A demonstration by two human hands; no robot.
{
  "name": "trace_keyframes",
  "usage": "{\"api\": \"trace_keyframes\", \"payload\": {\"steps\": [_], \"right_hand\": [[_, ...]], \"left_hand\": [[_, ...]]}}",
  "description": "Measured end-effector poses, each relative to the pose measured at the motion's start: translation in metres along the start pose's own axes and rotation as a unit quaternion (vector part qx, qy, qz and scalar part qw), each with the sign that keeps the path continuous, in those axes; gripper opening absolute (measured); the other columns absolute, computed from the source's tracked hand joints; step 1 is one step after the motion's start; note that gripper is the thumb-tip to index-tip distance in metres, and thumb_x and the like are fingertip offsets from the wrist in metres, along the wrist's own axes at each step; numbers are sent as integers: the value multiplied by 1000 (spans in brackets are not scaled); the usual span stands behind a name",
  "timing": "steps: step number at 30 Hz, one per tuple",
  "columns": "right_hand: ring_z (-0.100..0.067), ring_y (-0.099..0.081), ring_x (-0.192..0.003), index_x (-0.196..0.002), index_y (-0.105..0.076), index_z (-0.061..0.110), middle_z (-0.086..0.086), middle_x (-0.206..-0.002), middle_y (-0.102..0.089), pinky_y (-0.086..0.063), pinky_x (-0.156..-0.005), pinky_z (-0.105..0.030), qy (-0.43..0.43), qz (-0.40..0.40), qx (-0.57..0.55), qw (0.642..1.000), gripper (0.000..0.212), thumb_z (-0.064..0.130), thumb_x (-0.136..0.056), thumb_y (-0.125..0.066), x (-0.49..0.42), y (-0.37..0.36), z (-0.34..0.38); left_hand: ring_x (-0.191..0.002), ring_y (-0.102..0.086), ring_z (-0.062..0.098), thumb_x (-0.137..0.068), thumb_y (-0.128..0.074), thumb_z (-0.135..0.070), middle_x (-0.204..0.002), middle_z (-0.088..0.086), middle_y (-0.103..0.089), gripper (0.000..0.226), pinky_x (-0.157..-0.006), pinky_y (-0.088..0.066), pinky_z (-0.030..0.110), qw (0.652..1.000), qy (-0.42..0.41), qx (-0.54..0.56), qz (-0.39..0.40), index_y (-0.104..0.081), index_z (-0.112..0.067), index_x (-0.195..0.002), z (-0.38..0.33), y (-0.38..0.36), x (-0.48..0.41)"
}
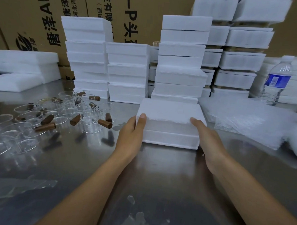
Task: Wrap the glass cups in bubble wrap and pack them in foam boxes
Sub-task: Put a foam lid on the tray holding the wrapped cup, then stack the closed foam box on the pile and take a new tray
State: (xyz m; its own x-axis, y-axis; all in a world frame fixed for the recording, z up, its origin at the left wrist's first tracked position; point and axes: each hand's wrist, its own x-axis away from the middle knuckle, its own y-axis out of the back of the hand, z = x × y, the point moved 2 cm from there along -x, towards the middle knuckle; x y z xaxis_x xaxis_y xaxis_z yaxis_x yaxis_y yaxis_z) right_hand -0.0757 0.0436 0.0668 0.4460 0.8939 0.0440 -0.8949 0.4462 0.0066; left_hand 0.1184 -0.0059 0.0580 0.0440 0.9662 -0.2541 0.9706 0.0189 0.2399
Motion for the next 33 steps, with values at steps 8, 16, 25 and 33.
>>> {"api": "trace_keyframes", "payload": {"steps": [8, 16, 25, 33], "right_hand": [[-1, -55, -90, -114, -47, 33, 23, -99, -52, -51, -81, -39, 36, -12, -118, 992, 38, 47, -81, -60, 6, -10, 9], [-20, -57, -91, -98, -58, 24, -2, -94, -61, -48, -74, -39, 61, 7, -233, 971, 14, 28, -85, -52, -9, 16, 48], [-23, -58, -106, -102, -56, 28, -1, -109, -60, -51, -85, -43, 114, -25, -235, 965, 24, 39, -81, -61, -69, 6, 143], [-16, -55, -88, -99, -52, 27, 4, -96, -55, -51, -66, -35, 86, -99, -150, 980, 34, 46, -74, -66, -122, -31, 173]], "left_hand": [[-83, -53, -10, -82, -34, -61, -88, -18, -59, 64, -71, -38, 0, 990, -80, 110, -27, -58, -12, -115, -13, 1, 6], [-107, -63, 10, -77, -40, -62, -114, -4, -69, 64, -94, -42, 29, 880, 55, 465, 81, -52, -23, -128, -14, 10, -10], [-79, -67, 18, -73, -55, -44, -88, 6, -70, 50, -74, -47, 28, 918, 91, 306, 236, -59, -13, -112, -5, -10, -7], [-72, -65, 14, -65, -66, -36, -78, -2, -70, 44, -67, -46, 20, 924, 54, 258, 276, -62, -16, -104, 1, -24, -9]]}}
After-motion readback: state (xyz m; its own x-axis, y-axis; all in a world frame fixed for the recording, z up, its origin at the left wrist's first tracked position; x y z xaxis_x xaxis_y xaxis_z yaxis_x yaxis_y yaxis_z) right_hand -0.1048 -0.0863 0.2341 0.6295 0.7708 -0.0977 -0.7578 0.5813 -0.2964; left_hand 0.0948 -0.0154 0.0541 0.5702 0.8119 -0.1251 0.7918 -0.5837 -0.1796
